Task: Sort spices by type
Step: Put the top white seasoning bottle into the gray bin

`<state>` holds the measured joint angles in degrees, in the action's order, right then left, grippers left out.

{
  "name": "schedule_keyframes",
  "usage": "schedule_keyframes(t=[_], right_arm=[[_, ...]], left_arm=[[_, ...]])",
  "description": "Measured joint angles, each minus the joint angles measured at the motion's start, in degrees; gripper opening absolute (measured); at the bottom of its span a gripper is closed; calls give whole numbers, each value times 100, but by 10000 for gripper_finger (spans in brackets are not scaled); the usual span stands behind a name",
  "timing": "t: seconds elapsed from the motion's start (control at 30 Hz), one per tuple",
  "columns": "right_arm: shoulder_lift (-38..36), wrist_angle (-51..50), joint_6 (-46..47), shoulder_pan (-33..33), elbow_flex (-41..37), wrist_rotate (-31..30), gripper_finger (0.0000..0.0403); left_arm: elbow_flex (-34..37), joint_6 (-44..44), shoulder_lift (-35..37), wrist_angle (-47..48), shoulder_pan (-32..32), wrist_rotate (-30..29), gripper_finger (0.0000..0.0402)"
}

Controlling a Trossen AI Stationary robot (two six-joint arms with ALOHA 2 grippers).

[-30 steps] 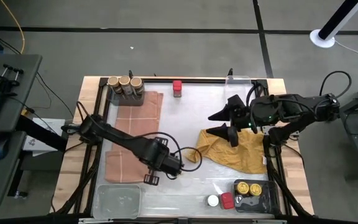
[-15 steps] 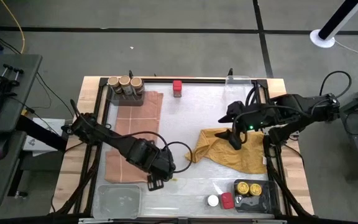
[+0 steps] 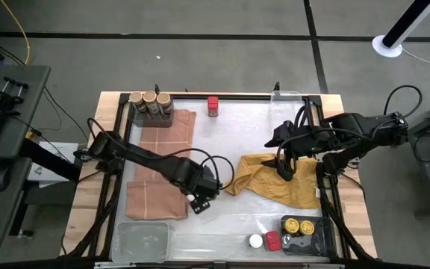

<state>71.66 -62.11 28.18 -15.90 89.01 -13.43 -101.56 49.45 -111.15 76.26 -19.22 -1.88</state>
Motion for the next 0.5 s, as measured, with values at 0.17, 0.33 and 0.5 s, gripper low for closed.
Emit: schedule_keyframes(t=[0.17, 0.33, 0.5], right_arm=[[0, 0, 33, 0, 0, 7, 305], [0, 2, 227, 0, 0, 7, 305], [0, 4, 435, 0, 0, -10, 305]], left_arm=[[327, 46, 0, -224, -83, 6, 333], [578, 131, 0, -676, -84, 8, 333], [782, 151, 0, -757, -81, -12, 333]])
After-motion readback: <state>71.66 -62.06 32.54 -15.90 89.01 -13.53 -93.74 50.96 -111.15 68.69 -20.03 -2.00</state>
